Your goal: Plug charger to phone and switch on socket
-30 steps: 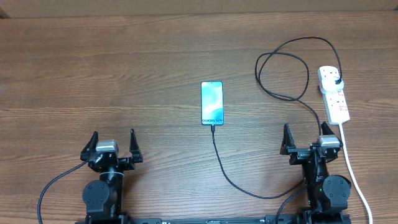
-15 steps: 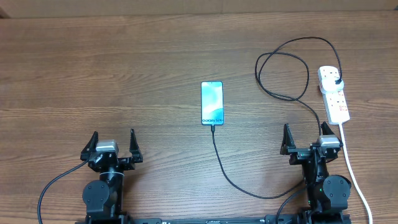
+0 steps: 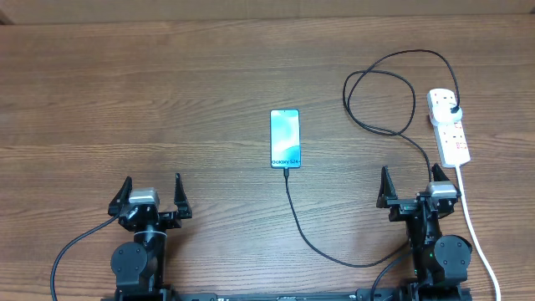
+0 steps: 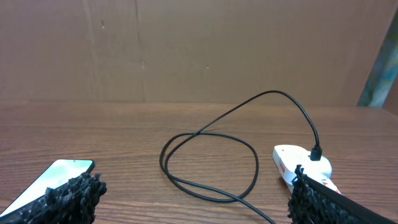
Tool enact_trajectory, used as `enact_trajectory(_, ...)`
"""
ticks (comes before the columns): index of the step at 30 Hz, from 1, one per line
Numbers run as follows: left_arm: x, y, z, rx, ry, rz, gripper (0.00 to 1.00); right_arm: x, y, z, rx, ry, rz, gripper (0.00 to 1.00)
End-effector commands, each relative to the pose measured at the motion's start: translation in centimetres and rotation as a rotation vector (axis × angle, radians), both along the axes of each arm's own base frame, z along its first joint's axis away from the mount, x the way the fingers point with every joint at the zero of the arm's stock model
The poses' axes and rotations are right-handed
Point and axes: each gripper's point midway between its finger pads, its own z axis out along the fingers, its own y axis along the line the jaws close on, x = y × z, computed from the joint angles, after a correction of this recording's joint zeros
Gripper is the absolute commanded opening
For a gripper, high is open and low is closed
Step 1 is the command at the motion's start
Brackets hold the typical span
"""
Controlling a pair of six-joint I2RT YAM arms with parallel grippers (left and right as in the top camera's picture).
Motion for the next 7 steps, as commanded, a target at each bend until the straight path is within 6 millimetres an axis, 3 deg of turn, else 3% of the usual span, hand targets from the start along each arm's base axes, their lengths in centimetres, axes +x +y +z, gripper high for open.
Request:
enact_trajectory(1,-0.01,-0.19,0.03,0.019,-0.007,-0.014,1.00,-0.01,0.13,-0.11,-0.007,-0.008,0.006,1.00)
enact_trajectory(7,-0.01,-0.19,0.04,0.019,-0.008,-0.014,1.00,-0.01,0.13,-0.11,-0.007,-0.008,0.006,1.00)
